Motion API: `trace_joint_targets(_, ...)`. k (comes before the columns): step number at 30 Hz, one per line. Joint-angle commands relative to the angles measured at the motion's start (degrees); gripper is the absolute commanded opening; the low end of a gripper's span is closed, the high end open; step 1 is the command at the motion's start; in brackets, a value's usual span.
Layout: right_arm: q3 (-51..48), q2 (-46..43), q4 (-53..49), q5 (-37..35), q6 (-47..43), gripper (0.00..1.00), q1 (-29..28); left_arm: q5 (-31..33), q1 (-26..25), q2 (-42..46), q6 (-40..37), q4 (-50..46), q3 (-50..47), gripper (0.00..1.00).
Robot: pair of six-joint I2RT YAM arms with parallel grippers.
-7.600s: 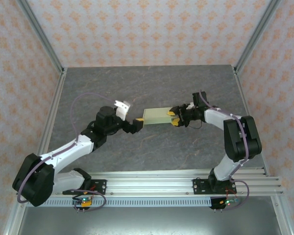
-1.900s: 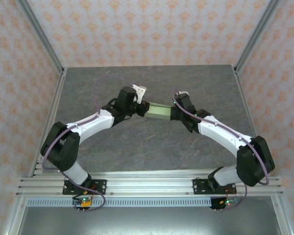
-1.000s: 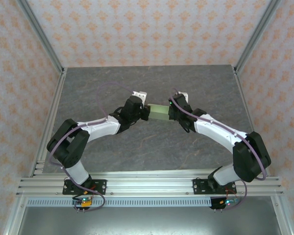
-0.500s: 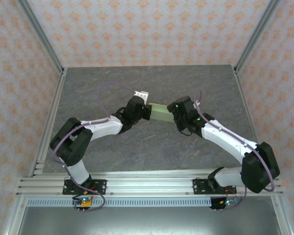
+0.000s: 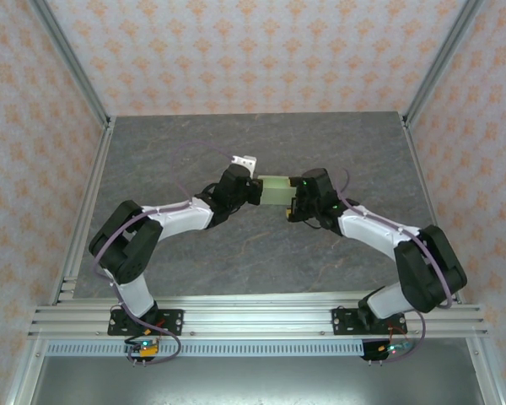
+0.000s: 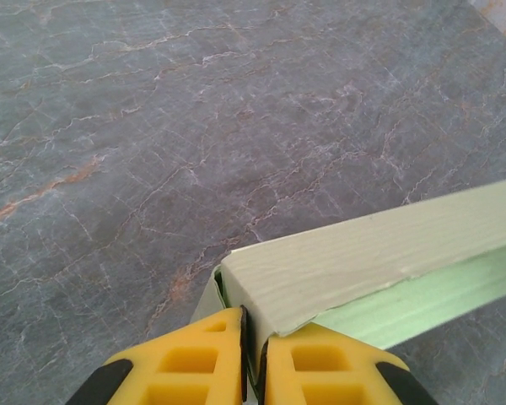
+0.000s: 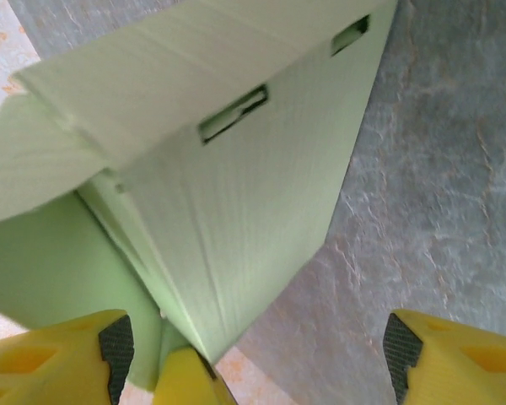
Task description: Fold the paper box
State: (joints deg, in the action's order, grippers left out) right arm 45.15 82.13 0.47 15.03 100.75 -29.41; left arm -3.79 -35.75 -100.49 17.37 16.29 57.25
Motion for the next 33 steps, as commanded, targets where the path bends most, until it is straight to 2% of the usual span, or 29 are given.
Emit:
trace_joint_targets(1,3.0,-7.0,-11.9,-2.8,0.5,0.81,0.2,-1.0,-0.9,-2.6,1.3,-5.5,0.6,0.13)
trace_joint_targets(3,3.5,-9.3,-14.4,-6.7,-0.8,0.81,0.3,-0.4,-1.3,-2.8,0.9,-5.9,0.9,0.13)
trace_joint_targets(5,3.5,-9.8,-14.3,-7.8,-1.0,0.82,1.0,0.4,-1.8,-2.9,0.4,-5.9,0.8,0.13)
trace_joint_targets(10,3.1,-4.5,-8.7,-3.8,-0.3,0.83,3.6,1.1,-2.1,-2.7,1.9,-2.3,-1.8,0.13)
trace_joint_targets(16,2.5,0.5,-4.3,-3.8,-1.5,0.7,3.8,-0.7,-2.1,-3.0,1.7,-0.5,-2.0,0.17)
trace_joint_targets(18,2.8,0.8,-6.0,-5.4,-3.1,0.66,3.8,-4.0,-2.1,-1.1,1.7,6.6,-5.3,0.27)
trace_joint_targets(20,3.0,0.6,-7.3,-7.3,-4.8,0.59,3.8,-6.8,-2.1,1.6,2.4,13.5,-8.7,0.5)
trace_joint_targets(21,3.0,0.7,-7.7,-8.2,-5.7,0.56,3.8,-7.5,-2.1,3.4,2.7,15.0,-9.7,0.59)
trace_joint_targets(22,3.0,0.7,-7.9,-8.9,-6.4,0.53,3.8,-8.1,-2.0,5.0,2.5,15.7,-10.5,0.63)
trace_joint_targets(24,2.8,0.9,-8.0,-10.2,-7.8,0.49,3.8,-9.0,-2.1,8.5,1.8,15.7,-11.8,0.68)
trace_joint_targets(26,2.7,1.4,-8.0,-10.8,-9.1,0.48,3.8,-8.5,-2.1,11.2,2.3,14.7,-12.2,0.77)
trace_joint_targets(30,2.7,2.4,-7.6,-9.6,-11.6,0.48,3.7,-7.0,-1.7,12.9,2.7,7.6,-7.4,0.95)
trace_joint_targets(33,3.2,2.8,-8.4,-9.2,-12.9,0.5,3.8,-6.7,-0.3,9.5,4.7,1.8,-1.9,0.94)
